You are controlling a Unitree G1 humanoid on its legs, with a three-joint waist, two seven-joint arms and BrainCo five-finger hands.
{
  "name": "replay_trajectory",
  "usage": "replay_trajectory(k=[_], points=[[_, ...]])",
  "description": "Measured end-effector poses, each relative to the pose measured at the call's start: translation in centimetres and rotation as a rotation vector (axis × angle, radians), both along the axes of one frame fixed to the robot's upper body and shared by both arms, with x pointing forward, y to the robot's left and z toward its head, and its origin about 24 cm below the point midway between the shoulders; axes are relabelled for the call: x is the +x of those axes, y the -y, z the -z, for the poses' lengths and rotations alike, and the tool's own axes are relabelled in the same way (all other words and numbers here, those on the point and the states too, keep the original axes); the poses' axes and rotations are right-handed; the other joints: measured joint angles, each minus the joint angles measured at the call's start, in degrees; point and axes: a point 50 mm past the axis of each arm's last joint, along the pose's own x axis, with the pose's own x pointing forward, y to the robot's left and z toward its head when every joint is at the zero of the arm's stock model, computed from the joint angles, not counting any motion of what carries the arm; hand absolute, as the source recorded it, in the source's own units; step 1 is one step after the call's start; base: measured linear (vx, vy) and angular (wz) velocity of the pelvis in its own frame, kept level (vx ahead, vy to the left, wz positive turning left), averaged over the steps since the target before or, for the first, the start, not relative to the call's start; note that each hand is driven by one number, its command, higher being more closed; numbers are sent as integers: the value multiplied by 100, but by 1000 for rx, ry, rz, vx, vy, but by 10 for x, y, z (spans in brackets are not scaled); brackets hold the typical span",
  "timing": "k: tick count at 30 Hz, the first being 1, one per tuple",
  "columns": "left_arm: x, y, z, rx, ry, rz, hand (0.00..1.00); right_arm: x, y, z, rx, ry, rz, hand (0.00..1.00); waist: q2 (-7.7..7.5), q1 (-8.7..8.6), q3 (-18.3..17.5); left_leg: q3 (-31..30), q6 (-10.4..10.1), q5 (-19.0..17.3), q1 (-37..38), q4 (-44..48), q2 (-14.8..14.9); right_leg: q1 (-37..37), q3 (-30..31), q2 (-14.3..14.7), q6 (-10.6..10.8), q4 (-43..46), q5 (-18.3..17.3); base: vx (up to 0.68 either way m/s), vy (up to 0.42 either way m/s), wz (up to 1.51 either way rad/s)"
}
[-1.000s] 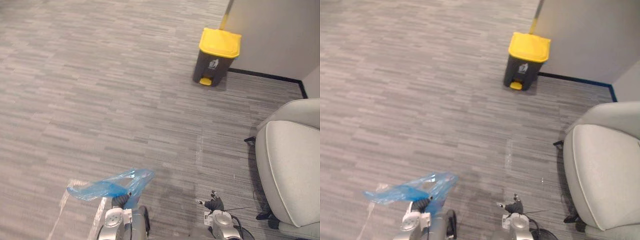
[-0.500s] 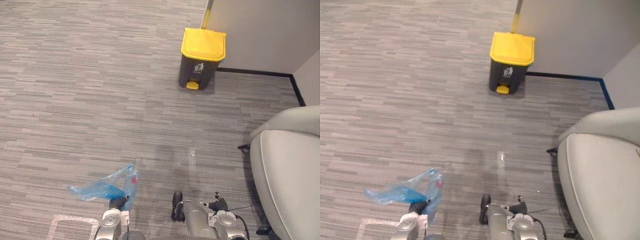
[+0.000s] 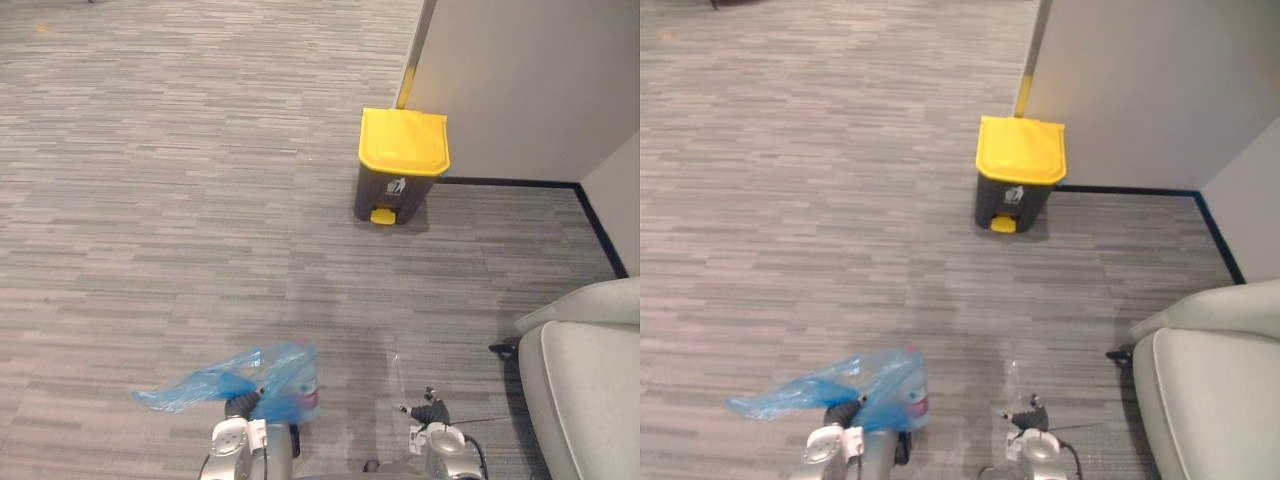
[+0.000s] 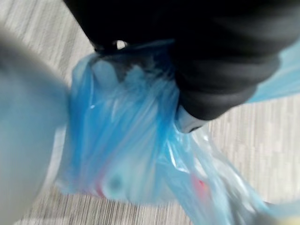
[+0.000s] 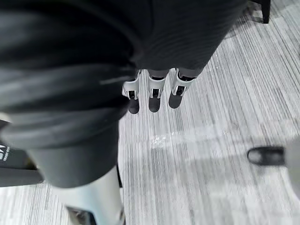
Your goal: Gather rubbish on tea table into small bin, then transfer packed bag to large trash can.
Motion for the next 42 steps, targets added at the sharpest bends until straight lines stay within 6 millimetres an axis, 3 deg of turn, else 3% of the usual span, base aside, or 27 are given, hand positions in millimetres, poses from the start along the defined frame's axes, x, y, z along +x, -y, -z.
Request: replay_trajectory(k=[1,2,3,4,6,7,8,10,11,12,14,17,18,19,20,22,25,27,28,29,31,33,35,36,39,42], points=[[-2,-1,1,8,-7,18,100,-3,-3,1,11,-5,-1,0,18,-54,10,56,51,-166,383,-80,-55,-361,37,-83,364,1093,185,495,213,-32],[-2,-2,1,15,-8,26,100,-6,-5,2,15,-14,-6,0,42,-106,19,126,88,-309,761,-149,-67,-770,35,-86,381,2170,186,411,165,-21],[-2,-2,0,16,-7,26,100,-7,-5,3,14,-14,-7,0,46,-115,20,135,90,-354,864,-177,-72,-900,-24,-87,336,2435,162,409,86,-14],[1,-2,-1,17,0,26,100,-6,-4,1,12,-6,-5,0,73,-125,36,165,98,-420,1175,-345,-89,-1286,-255,-86,121,2884,34,406,35,-9],[1,-2,1,16,-8,25,100,-4,-2,1,4,0,-6,0,118,-152,65,168,99,-420,1519,-579,-51,-1620,-690,-39,-80,2729,-199,430,-6,-2],[3,-3,0,16,-2,19,100,0,-1,-1,0,8,-10,0,162,-189,93,165,99,-420,1770,-739,46,-1780,-1032,79,-238,2138,-285,294,-61,4],[3,-4,0,17,-3,15,100,1,-1,-1,0,10,-12,0,176,-198,101,165,99,-420,1840,-777,98,-1846,-1126,152,-247,1792,-272,361,-109,8],[1,-7,1,25,-14,11,100,4,-2,-2,1,14,-15,0,170,-244,99,144,80,-429,2056,-955,190,-1980,-1312,355,-339,386,137,377,-149,22],[-1,-12,2,37,-23,13,100,1,-2,0,3,-1,-16,0,42,-321,52,43,-35,-484,2178,-1042,87,-1912,-1239,411,-383,-683,874,495,-207,36],[-7,-10,7,29,-55,8,100,2,5,0,-14,-6,-17,0,137,-361,66,-150,-271,-633,2363,-1077,167,-1842,-1167,534,-751,-743,1418,497,-201,20],[-10,-6,9,16,-71,7,100,8,14,-2,-37,2,-22,0,322,-348,18,-302,-301,-615,2350,-931,335,-1835,-1187,650,-779,-633,1142,315,-148,-2],[-8,-5,9,1,-64,-22,100,-3,15,2,-32,-24,1,0,393,-365,40,-475,-434,-535,1819,716,656,-1398,-1348,796,-884,-708,753,386,-227,23],[-7,-2,8,-11,-54,-31,100,-3,15,1,-32,-19,-2,0,391,-352,53,-492,-600,-281,1427,1744,837,-1121,-1369,875,-934,-842,680,359,-141,2],[-9,1,7,-24,-44,-38,100,-4,11,1,-25,-19,-12,0,369,-303,73,-446,-640,-396,898,3037,1164,-733,-1364,970,-1050,-994,543,487,-159,-15],[-9,3,6,-31,-34,-43,100,-5,7,2,-18,-20,-18,0,356,-252,84,-425,-623,-545,564,3458,1274,-505,-1352,1009,-1113,-1076,436,338,-70,-21],[-6,3,4,-34,-17,-41,100,-4,3,2,-5,-16,-17,0,277,-201,98,-307,-532,-707,179,3337,1278,-233,-1274,1005,-1094,-1216,383,280,-13,-25],[2,8,0,-51,13,-30,100,-1,0,-1,13,8,18,0,259,-78,94,-122,-497,-692,-196,1788,1095,78,-1068,946,-934,-1498,364,315,73,-32],[2,10,-1,-56,15,-25,100,-1,2,-1,20,9,36,0,222,-75,101,-203,-453,-363,-246,532,766,202,-962,787,-742,-1574,253,394,223,-26],[2,12,0,-59,14,-17,100,-4,6,1,15,0,45,0,262,-73,77,-375,-453,165,-182,-77,604,222,-833,754,-571,-1577,148,351,270,-52],[1,13,1,-60,4,-15,100,-7,7,3,13,-20,45,0,219,-4,21,-366,-326,504,-75,-107,459,271,-611,653,-420,-1538,37,387,278,-47],[-3,7,4,-44,-19,-11,100,-14,0,6,33,-43,48,0,54,-55,-89,-136,-197,228,6,-23,238,317,-520,362,-240,-1419,-71,441,245,-36],[-4,7,6,-40,-35,1,100,-17,-2,8,40,-53,48,0,73,-41,-86,77,-75,-40,286,25,107,216,-372,175,-162,-847,-116,396,223,-43],[-9,7,8,-35,-52,6,100,-17,-3,8,45,-53,41,0,133,-62,-86,249,3,-271,699,-88,23,-321,-235,15,30,662,-42,346,200,-37],[-10,2,9,-14,-62,28,100,-13,-2,6,39,-38,29,0,132,-113,-85,308,62,-432,1017,-140,-12,-857,-255,-94,149,1922,40,420,165,-10],[-11,-5,9,9,-69,27,100,-11,-3,6,30,-35,11,0,163,-102,-59,271,63,-477,1480,-385,-8,-1237,-556,-56,-64,2504,-243,371,46,4],[-11,-8,9,22,-71,10,100,-2,-1,2,12,-16,-14,0,285,-127,8,244,61,-476,1941,-688,220,-1655,-1064,261,-362,1645,-414,324,-77,9]])
